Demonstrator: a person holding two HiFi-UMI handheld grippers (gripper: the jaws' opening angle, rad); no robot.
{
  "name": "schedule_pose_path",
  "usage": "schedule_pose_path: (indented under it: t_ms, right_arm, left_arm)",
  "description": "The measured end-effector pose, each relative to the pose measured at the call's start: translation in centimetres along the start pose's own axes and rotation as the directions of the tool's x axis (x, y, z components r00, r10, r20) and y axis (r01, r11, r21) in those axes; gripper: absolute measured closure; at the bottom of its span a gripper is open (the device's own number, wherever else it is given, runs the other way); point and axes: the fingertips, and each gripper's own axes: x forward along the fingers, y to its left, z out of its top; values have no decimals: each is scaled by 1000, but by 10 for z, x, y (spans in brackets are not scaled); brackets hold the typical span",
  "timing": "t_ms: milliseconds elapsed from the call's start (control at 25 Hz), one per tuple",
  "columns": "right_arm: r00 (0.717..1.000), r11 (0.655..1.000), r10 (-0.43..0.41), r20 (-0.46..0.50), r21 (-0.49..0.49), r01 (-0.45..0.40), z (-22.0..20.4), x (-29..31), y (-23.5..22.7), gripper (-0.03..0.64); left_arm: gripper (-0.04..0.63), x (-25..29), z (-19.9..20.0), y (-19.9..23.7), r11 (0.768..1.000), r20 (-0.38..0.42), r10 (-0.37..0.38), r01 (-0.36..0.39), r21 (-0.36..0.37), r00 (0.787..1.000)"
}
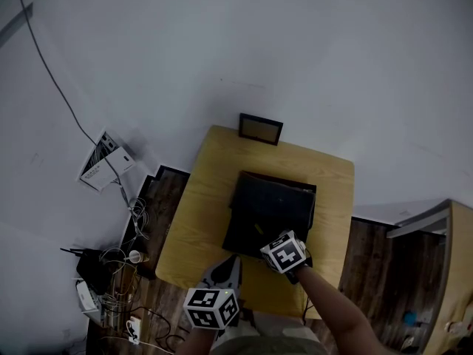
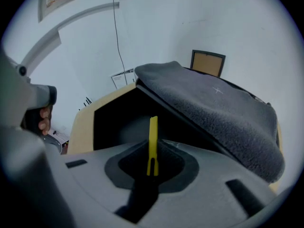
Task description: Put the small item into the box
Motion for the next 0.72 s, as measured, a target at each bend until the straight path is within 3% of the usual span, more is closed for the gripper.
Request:
schedule_pose_path:
  t_ms: [560,600,680,720]
  right_arm:
    - [1000,1000,8,-20,2,-8,2,6,3,572]
    - [1000,1000,10,-16,5,-10,2,5,5,565]
    - [1000,1000,6,-5,9,-6,3,4,9,468]
    - [1000,1000,-8,1,5,7,3,2,9,454]
  left_arm:
    - [592,-6,0,0,1000,9,-3,4,-8,1000]
    - [592,-7,0,-1,1000,12,-3,3,-8,1000]
    - [592,-11,1,-1,1000,19,-2,2,-8,1000]
    - [592,-13,1,-1,1000,21,-1,2,-7,1000]
